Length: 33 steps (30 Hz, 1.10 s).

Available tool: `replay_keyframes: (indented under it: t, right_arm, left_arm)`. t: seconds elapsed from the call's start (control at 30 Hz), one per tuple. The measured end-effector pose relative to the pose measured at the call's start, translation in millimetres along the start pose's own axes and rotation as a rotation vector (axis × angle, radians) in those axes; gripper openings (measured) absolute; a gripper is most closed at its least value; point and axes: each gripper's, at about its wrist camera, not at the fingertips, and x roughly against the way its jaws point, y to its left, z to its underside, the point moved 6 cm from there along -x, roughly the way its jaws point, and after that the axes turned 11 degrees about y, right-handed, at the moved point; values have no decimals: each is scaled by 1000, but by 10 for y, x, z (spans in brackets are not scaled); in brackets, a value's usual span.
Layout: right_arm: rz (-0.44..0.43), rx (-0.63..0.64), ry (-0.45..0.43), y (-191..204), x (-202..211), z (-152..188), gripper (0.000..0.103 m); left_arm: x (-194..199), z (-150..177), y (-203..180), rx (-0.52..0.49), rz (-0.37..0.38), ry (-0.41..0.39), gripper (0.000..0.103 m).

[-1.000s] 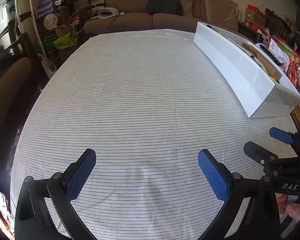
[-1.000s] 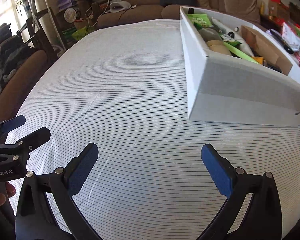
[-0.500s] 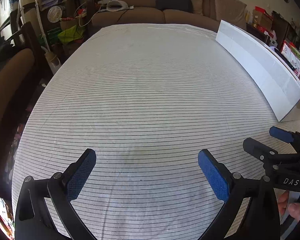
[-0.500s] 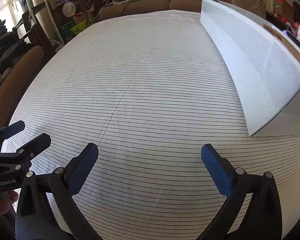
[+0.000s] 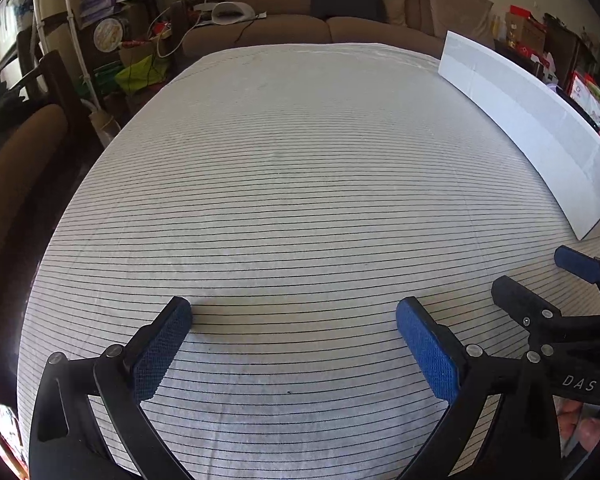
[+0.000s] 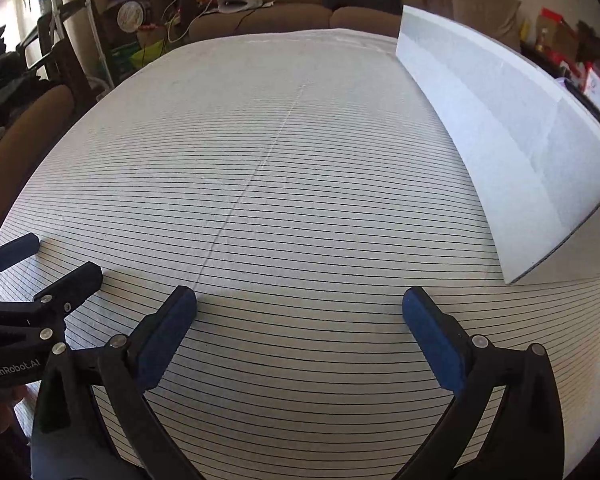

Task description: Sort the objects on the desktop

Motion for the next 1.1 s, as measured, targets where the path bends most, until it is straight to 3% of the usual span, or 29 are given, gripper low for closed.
replay_keyframes:
  t: [1.1]
  right_arm:
    - [14,-23,2,-27,-8,-34,103]
  left_arm:
    - [-10,-10,1,12,-7,1,103]
